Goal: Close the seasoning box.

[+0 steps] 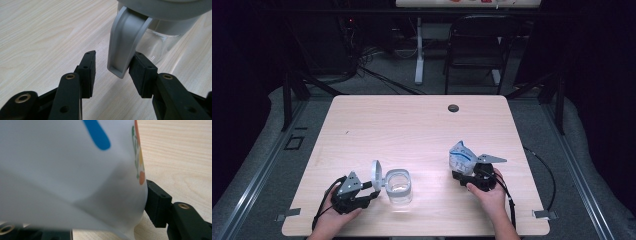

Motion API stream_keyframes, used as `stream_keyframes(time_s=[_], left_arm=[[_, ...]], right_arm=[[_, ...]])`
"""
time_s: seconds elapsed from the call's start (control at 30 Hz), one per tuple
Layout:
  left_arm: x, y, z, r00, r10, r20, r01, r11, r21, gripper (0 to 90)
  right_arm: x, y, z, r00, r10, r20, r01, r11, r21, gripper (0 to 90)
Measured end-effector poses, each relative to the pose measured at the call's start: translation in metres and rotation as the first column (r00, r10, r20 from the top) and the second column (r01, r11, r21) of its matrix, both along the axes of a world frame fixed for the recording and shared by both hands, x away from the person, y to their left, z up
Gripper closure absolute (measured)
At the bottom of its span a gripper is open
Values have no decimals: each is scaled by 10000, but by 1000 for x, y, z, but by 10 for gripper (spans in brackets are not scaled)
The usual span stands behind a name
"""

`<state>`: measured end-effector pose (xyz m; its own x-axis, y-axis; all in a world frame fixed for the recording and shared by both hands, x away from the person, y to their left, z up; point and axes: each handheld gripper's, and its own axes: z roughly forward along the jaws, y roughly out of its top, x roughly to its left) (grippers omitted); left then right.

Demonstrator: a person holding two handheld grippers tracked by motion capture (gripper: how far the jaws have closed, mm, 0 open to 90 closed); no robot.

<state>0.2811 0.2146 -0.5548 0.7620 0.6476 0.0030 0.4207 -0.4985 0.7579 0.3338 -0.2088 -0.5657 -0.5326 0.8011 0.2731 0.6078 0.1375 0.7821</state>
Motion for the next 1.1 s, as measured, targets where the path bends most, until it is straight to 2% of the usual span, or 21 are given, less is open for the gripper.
stream_keyframes(time_s=[0.03,0.07,0.17,0.2,0.3,0.47,0.57,0.63,0.67,0.73,0.8,0.83,0.87,0.9,0.97,1.0,1.03,1.1], left_arm=[[0,0,0,10000,0,13,0,10000,-3,574],[0,0,0,10000,1,22,-1,10000,-5,574],[0,0,0,10000,-4,12,4,10000,-14,573],[0,0,0,10000,-4,18,4,10000,-13,573],[0,0,-1,10000,10,61,-10,10000,-33,573],[-1,0,0,10000,4,35,-4,10000,-17,573],[-1,1,0,10000,-10,30,10,10000,18,572],[-1,1,0,10000,-5,42,5,10000,14,572],[-1,1,0,10000,-2,45,2,10000,5,572],[-1,1,0,10000,2,49,-2,10000,-15,573],[-2,1,1,10000,21,68,-20,10000,-58,572],[-2,1,1,9999,42,106,-42,10000,-68,572],[-2,1,1,9999,49,105,-48,9999,-137,573],[-3,2,2,9999,56,85,-54,9999,-162,573],[-3,2,2,10000,43,75,-42,9998,-193,583],[-3,2,2,10000,51,69,-50,9998,-202,588],[-3,2,2,10000,60,59,-59,9997,-220,592],[-3,2,2,10000,58,55,-56,9997,-241,599]], right_arm=[[-1,0,1,10000,-9,49,9,10000,-24,431],[-1,-1,3,10000,-8,60,9,9997,-261,431],[-4,0,6,9995,-108,290,108,9999,1,431],[-4,-1,8,9995,-46,328,57,9994,-348,431],[-7,3,12,9973,-96,729,113,9997,-227,431],[-12,8,20,9939,59,1102,-43,9999,-147,430],[-15,10,25,9926,63,1209,-12,9991,-417,430],[-16,12,27,9911,67,1326,-41,9998,-200,430],[-17,12,28,9910,60,1338,-4,9991,-419,430],[-17,14,29,9889,-17,1488,30,10000,-91,430],[-18,13,31,9886,-12,1505,72,9992,-390,430],[-19,13,31,9882,-21,1528,84,9991,-408,430],[-19,14,31,9873,-79,1586,110,9998,-186,430],[-19,14,32,9875,-50,1575,114,9991,-399,430],[-20,14,33,9868,-18,1620,95,9989,-468,430],[-20,15,33,9855,-87,1697,132,9996,-254,430],[-21,15,33,9854,-46,1700,130,9988,-482,430],[-21,15,34,9844,-74,1755,160,9988,-472,430]])
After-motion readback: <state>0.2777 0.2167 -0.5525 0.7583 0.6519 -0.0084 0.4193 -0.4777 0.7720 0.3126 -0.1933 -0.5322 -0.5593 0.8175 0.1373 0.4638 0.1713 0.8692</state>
